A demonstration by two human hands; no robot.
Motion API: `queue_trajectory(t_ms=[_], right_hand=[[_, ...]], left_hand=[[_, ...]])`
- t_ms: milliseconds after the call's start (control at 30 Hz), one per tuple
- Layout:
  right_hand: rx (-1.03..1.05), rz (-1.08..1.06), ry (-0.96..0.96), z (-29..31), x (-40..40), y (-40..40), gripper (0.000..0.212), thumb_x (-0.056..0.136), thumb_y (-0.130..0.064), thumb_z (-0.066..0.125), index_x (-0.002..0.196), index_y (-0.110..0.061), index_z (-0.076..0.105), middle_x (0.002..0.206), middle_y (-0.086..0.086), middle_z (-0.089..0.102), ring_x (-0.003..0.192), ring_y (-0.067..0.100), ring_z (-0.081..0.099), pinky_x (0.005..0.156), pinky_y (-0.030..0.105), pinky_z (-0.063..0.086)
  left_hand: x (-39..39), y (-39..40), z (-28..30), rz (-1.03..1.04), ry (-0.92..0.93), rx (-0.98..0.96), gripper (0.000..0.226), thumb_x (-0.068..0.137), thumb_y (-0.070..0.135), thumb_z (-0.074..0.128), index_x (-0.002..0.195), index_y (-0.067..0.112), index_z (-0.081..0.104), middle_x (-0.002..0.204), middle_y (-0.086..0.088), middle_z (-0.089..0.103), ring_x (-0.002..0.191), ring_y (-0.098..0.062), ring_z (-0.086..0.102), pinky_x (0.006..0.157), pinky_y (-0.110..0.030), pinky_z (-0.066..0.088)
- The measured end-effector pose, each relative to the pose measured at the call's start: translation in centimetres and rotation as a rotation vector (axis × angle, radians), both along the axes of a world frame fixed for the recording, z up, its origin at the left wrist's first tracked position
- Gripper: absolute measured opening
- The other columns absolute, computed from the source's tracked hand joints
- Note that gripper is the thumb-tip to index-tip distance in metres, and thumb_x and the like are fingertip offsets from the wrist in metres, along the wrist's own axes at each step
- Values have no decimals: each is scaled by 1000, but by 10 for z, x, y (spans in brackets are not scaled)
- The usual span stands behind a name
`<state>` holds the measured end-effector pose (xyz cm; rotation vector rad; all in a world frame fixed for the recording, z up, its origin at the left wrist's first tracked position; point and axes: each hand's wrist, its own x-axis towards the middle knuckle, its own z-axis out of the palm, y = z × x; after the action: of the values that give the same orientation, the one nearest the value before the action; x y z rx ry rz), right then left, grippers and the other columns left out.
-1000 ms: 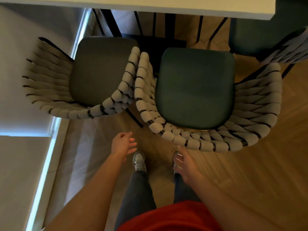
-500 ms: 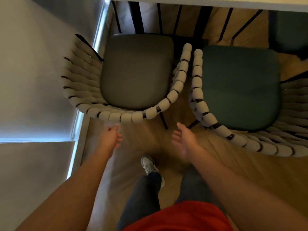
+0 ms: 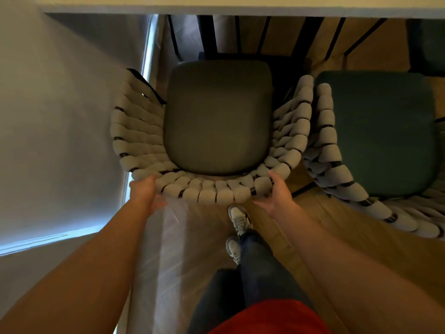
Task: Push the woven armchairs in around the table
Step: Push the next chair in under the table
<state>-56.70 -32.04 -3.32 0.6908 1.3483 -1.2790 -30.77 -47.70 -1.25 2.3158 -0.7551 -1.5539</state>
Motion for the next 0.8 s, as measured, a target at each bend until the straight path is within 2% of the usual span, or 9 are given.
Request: queue_trajectory(t_ms=[67,167,300,400,467,533,667,800], right_hand=[[40,-40,19,-10,5,-9,81,74,-36,76,145,-27,37,130,14,57,108,39,62,82,64,52],[89,-111,92,-14,15,-22,88,70,-30,79,146,-31,33,133,9,57,110,36,62,84,64,52],[119,-241,256,-13,27,-30,74,87,-8,67,148,-28,30,136,8,55,116,32,59,94,59,50],[132,-302,314,-12,34,-35,61,92,-7,62,144,-26,37,131,8,58,108,27,62,88,49,54],[123,-333,344,-11,41,-37,51,94,-7,59,139,-24,42,123,6,61,98,22,64,78,44,57],[127,-346,390,-12,46,-39,50,95,-8,58,140,-22,41,121,6,61,94,20,64,70,39,56],[155,-320,407,-14,49,-40,57,93,-10,60,144,-25,39,125,6,61,106,26,63,85,47,55],[135,-318,404,-12,53,-39,51,93,-10,61,139,-23,42,114,3,63,104,26,64,84,47,56]], left_hand=[[7,-12,-7,8,-5,52,67,92,39,60,150,20,31,129,-4,50,107,-36,59,71,-45,55],[25,-30,-25,22,-1,80,66,90,45,58,148,23,34,134,-4,53,102,-33,60,62,-43,55],[35,-53,-31,31,61,76,66,91,51,61,145,19,39,126,-7,55,100,-34,61,63,-47,56],[42,-77,-39,38,73,91,72,85,50,69,145,21,39,132,-8,55,105,-35,61,51,-46,56],[47,-91,-48,26,78,94,66,85,46,71,142,23,44,132,-8,57,106,-35,62,50,-46,57],[45,-96,-45,5,102,122,55,90,40,67,139,22,48,127,-7,60,102,-33,62,52,-45,56],[46,-92,-41,-21,127,90,44,95,25,62,137,20,49,117,-9,57,98,-31,58,67,-48,54],[50,-91,-38,-26,128,69,43,94,25,64,135,19,51,114,-8,58,96,-30,59,60,-44,54]])
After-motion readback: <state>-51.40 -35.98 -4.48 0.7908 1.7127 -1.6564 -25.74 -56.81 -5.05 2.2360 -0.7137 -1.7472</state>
